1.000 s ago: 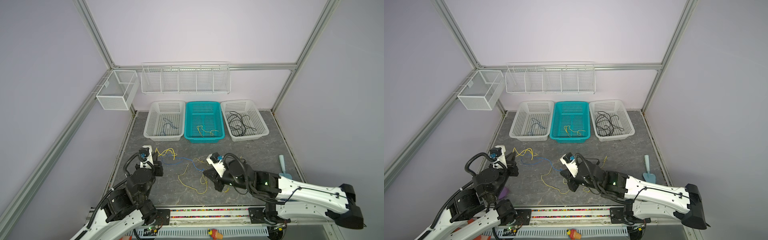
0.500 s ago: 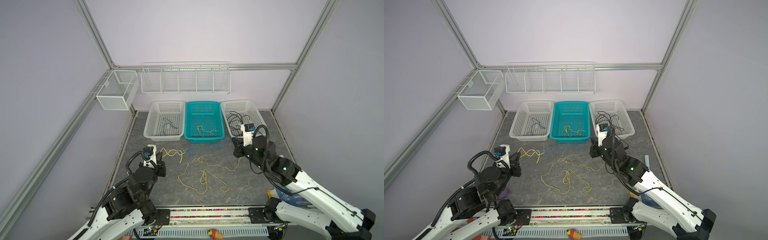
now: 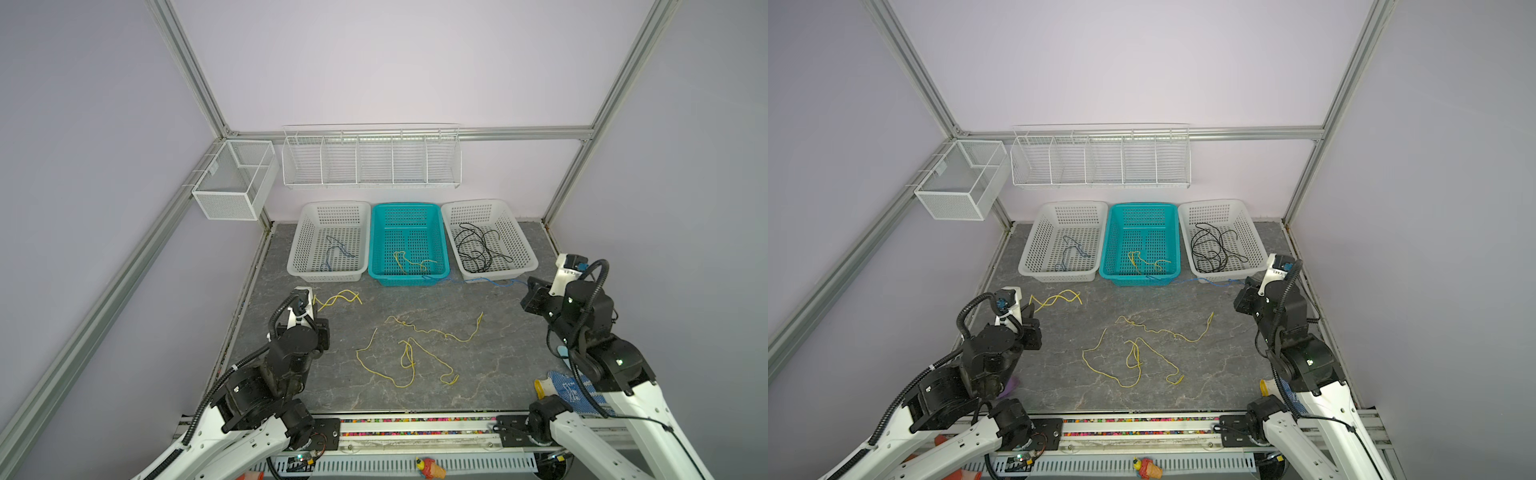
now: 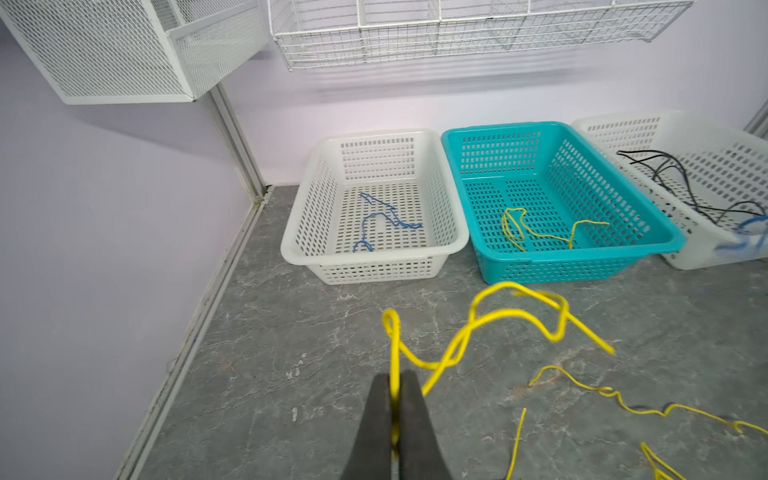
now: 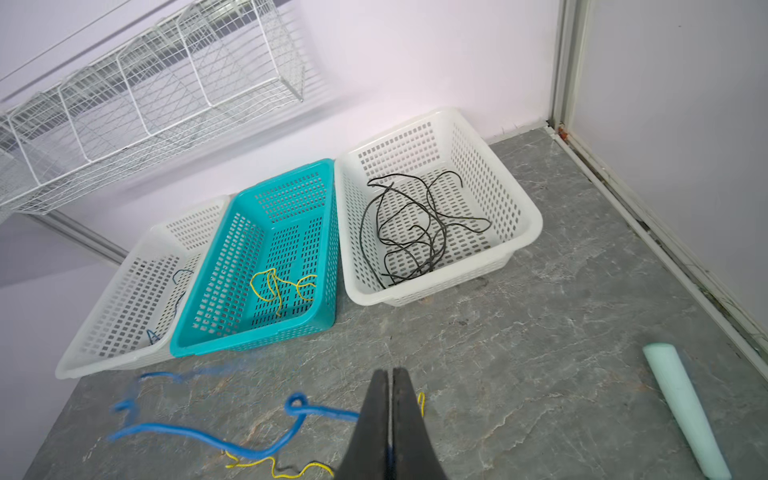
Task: Untangle the cables
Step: 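Lift the blue wire with the right gripper across to the white basket holding blue wires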
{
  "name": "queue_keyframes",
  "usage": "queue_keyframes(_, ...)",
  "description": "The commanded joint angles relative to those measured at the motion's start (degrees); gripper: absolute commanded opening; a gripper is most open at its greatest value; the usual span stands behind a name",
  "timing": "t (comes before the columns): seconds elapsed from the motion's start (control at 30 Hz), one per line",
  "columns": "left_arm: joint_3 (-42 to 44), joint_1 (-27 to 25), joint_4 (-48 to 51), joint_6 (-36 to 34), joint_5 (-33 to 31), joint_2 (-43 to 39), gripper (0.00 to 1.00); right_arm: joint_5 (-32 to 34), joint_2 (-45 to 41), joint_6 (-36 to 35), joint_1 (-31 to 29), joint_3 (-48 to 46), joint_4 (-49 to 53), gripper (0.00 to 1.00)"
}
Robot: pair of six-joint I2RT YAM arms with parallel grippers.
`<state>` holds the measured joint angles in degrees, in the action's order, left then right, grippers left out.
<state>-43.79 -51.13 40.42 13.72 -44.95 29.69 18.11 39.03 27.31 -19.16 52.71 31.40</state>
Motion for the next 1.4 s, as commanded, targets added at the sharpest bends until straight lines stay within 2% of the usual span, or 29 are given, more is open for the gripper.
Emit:
queue_keyframes(0.0,-2.4,0.7,3.6,1.9,-3.7,2.0,0.0,-0.9,-1.1,1.6,1.1,0.4,2.6,0.06)
queue_keyframes(0.1,-2.2,0.7,2.2,0.8,-0.9,1.9,0.0,-9.4,-1.2,1.5,1.2,0.0,-0.9,0.06)
queue_keyframes(0.23,-1.5,0.8,0.8,-0.1,0.8,0.0,0.0,-18.6,4.4,1.4,1.2,4.0,-1.2,0.06)
queue_keyframes(0.37,-0.8,0.8,-0.5,-1.2,3.1,-2.0,0.0,-20.0,9.5,2.4,-1.1,7.2,-3.9,0.06)
queue_keyframes(0.43,-0.7,0.8,-0.6,-1.4,3.8,-2.4,0.0,-17.5,12.6,1.9,-3.7,9.9,-4.0,0.06)
queue_keyframes(0.53,-0.6,0.8,-0.9,-1.4,4.4,-2.5,0.0,-10.2,18.5,0.3,-9.2,14.5,-4.1,0.06)
queue_keyframes(0.8,-0.6,0.8,-1.5,-2.2,7.5,-3.0,0.0,2.1,38.1,-1.3,-17.9,29.1,-6.5,0.06)
queue_keyframes(1.0,-0.7,0.8,-1.6,-2.4,8.6,-3.2,0.0,9.7,55.2,-1.8,-21.0,44.0,-5.6,0.06)
queue_keyframes(1.13,-0.9,0.8,-1.4,-2.5,9.0,-2.8,0.0,15.8,67.6,-4.4,-23.2,57.2,-2.1,0.06)
queue_keyframes(1.37,-1.1,2.0,-1.3,-2.7,10.2,-2.7,0.0,18.8,86.8,-8.0,-26.2,79.9,3.1,0.06)
